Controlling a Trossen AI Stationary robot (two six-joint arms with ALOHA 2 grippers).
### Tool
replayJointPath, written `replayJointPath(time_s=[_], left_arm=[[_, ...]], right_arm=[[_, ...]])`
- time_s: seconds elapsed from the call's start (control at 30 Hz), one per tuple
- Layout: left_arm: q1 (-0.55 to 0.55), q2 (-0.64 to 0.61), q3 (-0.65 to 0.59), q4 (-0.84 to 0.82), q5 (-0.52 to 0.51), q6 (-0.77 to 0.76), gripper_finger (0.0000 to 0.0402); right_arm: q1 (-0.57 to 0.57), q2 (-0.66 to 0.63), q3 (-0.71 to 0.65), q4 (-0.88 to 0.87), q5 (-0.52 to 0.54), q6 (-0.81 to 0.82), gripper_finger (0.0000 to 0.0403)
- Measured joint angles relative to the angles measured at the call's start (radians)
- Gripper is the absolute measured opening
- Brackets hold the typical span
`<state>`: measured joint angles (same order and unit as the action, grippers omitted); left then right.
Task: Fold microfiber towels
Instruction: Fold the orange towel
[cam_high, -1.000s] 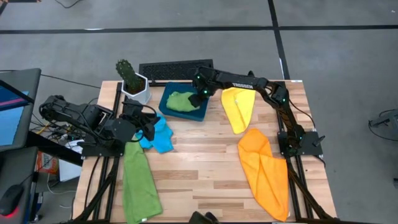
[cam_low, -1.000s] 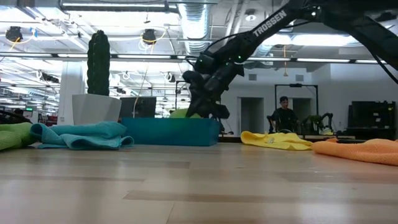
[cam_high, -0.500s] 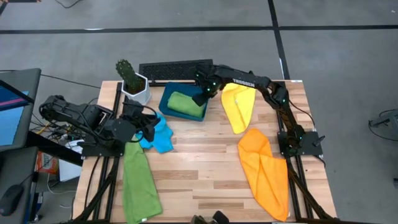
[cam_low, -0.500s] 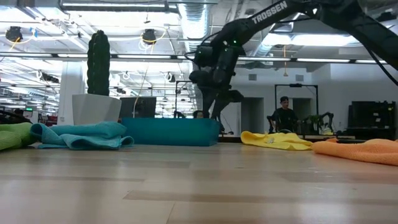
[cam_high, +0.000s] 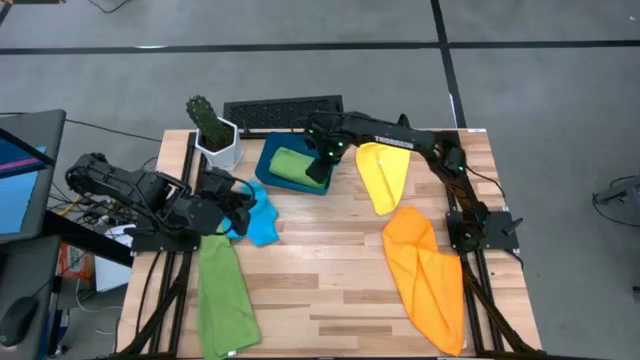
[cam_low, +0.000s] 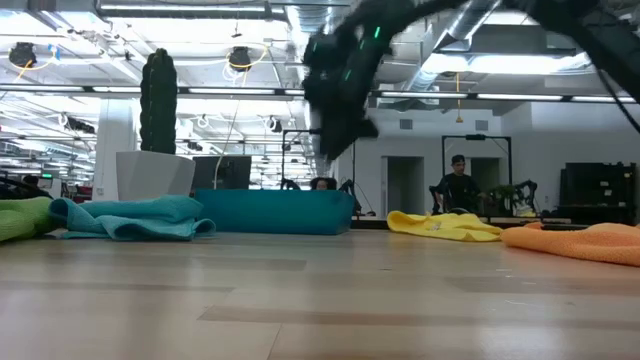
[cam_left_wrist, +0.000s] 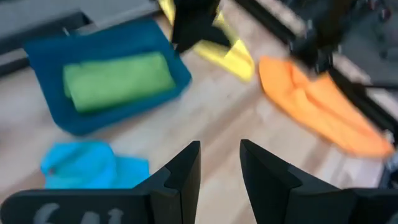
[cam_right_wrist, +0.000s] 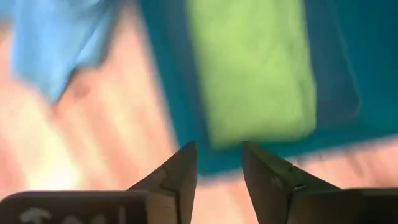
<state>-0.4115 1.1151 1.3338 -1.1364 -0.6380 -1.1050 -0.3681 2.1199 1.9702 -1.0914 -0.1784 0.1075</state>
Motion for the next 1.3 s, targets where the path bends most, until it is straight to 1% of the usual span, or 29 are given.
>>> replayJointPath(time_s=[0.07, 0.2, 0.27, 0.33, 0.43, 0.53, 0.6, 0.67, 0.7, 0.73, 0.77, 0.83, 0.87, 0.93, 1.0, 1.07, 1.13, 1.2, 1.3], left_arm=[[-0.025, 0.001, 0.0, -0.029, 0.036, -0.029, 0.0105], [-0.101, 0.028, -0.002, -0.105, 0.025, -0.131, 0.0105], [-0.142, 0.037, -0.023, -0.123, 0.015, -0.184, 0.0105], [-0.179, 0.05, -0.075, -0.102, 0.003, -0.231, 0.0105], [-0.218, 0.076, -0.18, -0.01, 0.009, -0.275, 0.0113], [-0.25, 0.1, -0.279, 0.122, 0.01, -0.334, 0.0131], [-0.269, 0.099, -0.322, 0.219, 0.007, -0.352, 0.0145], [-0.279, 0.098, -0.353, 0.296, 0.008, -0.375, 0.0159], [-0.289, 0.098, -0.361, 0.311, 0.009, -0.387, 0.0166], [-0.3, 0.099, -0.366, 0.318, 0.009, -0.401, 0.0172], [-0.313, 0.098, -0.368, 0.321, 0.01, -0.416, 0.0177], [-0.333, 0.106, -0.37, 0.316, 0.02, -0.444, 0.0185], [-0.338, 0.114, -0.37, 0.319, 0.022, -0.453, 0.0188], [-0.352, 0.118, -0.372, 0.312, 0.009, -0.459, 0.019], [-0.355, 0.124, -0.37, 0.318, -0.016, -0.46, 0.0191], [-0.351, 0.135, -0.371, 0.32, -0.035, -0.461, 0.0191], [-0.35, 0.141, -0.37, 0.329, -0.051, -0.459, 0.0191], [-0.343, 0.151, -0.371, 0.348, -0.056, -0.443, 0.0191], [-0.317, 0.163, -0.371, 0.425, -0.045, -0.373, 0.0192]], right_arm=[[0.03, -0.055, 0.002, -0.108, 0.012, -0.019, 0.0142], [0.11, -0.173, -0.05, -0.27, 0.084, -0.007, 0.0137], [0.162, -0.261, -0.119, -0.3, 0.114, 0.047, 0.0137], [0.225, -0.36, -0.215, -0.292, 0.142, 0.123, 0.0141], [0.332, -0.509, -0.399, -0.144, 0.169, 0.217, 0.0156], [0.434, -0.607, -0.588, 0.146, 0.231, 0.236, 0.018], [0.482, -0.622, -0.69, 0.376, 0.251, 0.198, 0.0199], [0.513, -0.602, -0.753, 0.578, 0.257, 0.163, 0.0215], [0.523, -0.582, -0.766, 0.632, 0.261, 0.166, 0.0222], [0.53, -0.556, -0.769, 0.644, 0.261, 0.194, 0.0226], [0.535, -0.531, -0.769, 0.615, 0.256, 0.234, 0.0228], [0.546, -0.491, -0.773, 0.477, 0.213, 0.322, 0.0229], [0.559, -0.479, -0.773, 0.402, 0.21, 0.367, 0.0229], [0.608, -0.478, -0.775, 0.24, 0.251, 0.457, 0.0227], [0.664, -0.484, -0.788, 0.139, 0.326, 0.559, 0.0225], [0.712, -0.526, -0.819, 0.055, 0.375, 0.656, 0.0223], [0.738, -0.586, -0.853, 0.052, 0.382, 0.744, 0.0223], [0.759, -0.646, -0.92, 0.025, 0.368, 0.828, 0.0225], [0.777, -0.757, -1.033, 0.037, 0.355, 0.937, 0.0226]])
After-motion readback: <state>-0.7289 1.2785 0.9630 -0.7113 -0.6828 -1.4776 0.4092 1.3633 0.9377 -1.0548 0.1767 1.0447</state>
